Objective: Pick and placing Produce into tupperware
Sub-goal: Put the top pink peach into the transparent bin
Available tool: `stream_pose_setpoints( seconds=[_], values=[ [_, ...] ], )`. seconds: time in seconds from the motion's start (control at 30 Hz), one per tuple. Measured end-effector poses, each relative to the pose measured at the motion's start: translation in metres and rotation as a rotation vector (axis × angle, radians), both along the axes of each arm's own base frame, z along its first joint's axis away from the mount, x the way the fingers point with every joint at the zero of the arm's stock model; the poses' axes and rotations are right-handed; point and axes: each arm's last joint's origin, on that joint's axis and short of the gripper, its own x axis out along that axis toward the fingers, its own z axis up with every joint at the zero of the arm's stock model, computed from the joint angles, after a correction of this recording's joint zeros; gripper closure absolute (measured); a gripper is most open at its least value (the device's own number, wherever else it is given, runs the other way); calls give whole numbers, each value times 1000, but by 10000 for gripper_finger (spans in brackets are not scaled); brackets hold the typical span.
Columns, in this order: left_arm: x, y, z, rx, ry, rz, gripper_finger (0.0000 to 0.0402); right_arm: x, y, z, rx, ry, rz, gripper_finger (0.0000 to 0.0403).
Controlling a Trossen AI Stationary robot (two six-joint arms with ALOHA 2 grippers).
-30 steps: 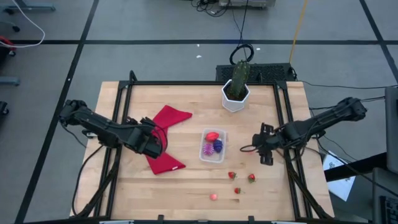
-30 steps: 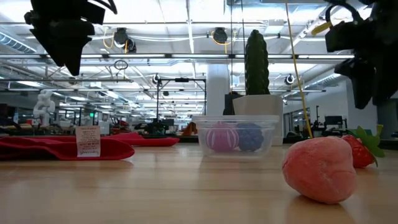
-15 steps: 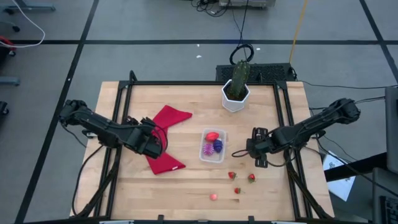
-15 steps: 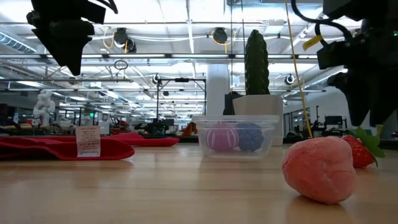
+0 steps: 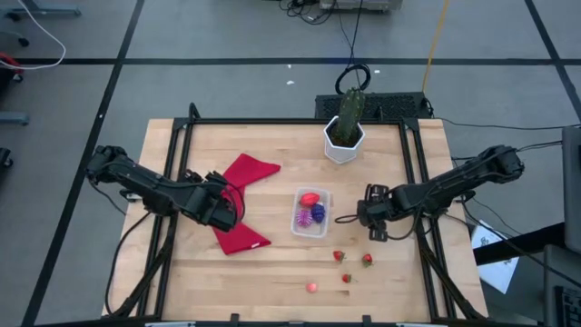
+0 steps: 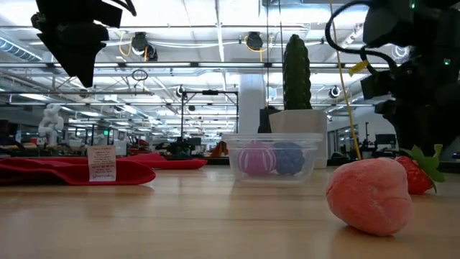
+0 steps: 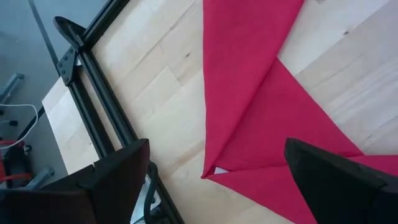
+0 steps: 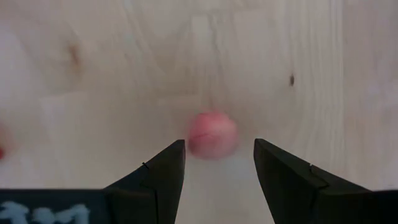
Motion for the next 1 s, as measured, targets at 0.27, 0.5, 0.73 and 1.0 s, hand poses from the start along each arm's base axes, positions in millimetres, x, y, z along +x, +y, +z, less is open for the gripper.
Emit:
stream_pose_setpoints(
  seconds=[0.27, 0.5, 0.73, 1.0],
  values=[
    [0, 0, 0, 0, 0, 1, 23, -2, -1, -11, 32, -22, -3, 218],
    [0, 0, 0, 0, -1, 1, 23, -4, -2, -14, 33, -24, -6, 218],
    [0, 0, 0, 0, -1, 2, 23, 0, -1, -13, 45, -68, -3, 218],
    [0, 0, 0, 0, -1, 2, 23, 1, -1, -13, 46, -73, -5, 226]
  ],
)
